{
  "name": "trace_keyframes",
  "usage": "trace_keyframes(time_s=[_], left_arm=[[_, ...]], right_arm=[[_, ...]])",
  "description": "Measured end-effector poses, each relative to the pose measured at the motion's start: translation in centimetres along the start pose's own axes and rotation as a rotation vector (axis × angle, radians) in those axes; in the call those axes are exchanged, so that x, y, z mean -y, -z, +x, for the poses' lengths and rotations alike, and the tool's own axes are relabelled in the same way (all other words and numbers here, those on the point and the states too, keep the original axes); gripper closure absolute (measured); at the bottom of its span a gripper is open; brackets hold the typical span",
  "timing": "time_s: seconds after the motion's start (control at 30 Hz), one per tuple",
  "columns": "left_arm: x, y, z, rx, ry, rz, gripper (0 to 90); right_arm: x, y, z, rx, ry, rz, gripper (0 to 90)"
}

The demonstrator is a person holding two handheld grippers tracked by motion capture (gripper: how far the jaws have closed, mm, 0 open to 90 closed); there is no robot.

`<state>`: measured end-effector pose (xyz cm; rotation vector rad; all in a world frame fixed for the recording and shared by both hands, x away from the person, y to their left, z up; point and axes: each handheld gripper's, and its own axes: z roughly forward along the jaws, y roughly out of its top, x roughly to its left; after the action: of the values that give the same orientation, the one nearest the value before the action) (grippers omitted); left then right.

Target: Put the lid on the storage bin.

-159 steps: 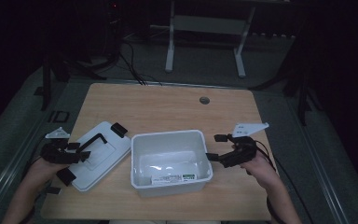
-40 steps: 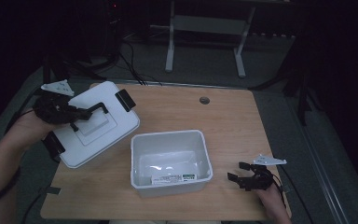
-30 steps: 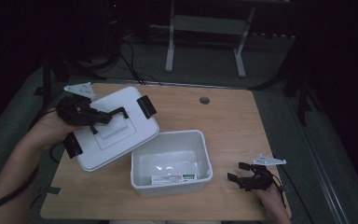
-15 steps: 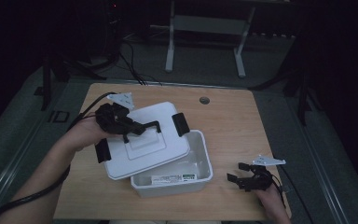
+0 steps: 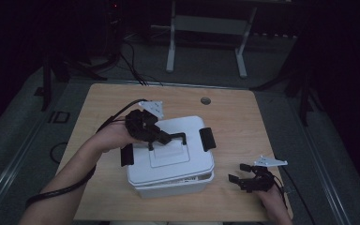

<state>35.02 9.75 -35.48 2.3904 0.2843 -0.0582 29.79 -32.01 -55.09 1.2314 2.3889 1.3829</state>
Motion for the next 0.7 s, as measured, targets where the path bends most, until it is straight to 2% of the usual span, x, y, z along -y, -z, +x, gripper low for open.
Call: trace_keyframes(time_s=[0.27, 0.43, 0.7], left_arm=[[0.0, -2.2, 0.0, 0.032, -0.004, 0.039, 83.6], [0.4, -2.7, 0.4, 0.026, 0.007, 0.062, 83.5], [0.7, -3.4, 0.8, 0.034, 0.017, 0.059, 83.5]], right_arm=[[0.0, 0.0, -0.1, -0.002, -0.002, -0.002, 15.5], [0.1, 0.1, -0.1, -0.005, -0.004, -0.005, 15.5], [0.1, 0.1, -0.1, -0.006, -0.002, -0.003, 15.5]])
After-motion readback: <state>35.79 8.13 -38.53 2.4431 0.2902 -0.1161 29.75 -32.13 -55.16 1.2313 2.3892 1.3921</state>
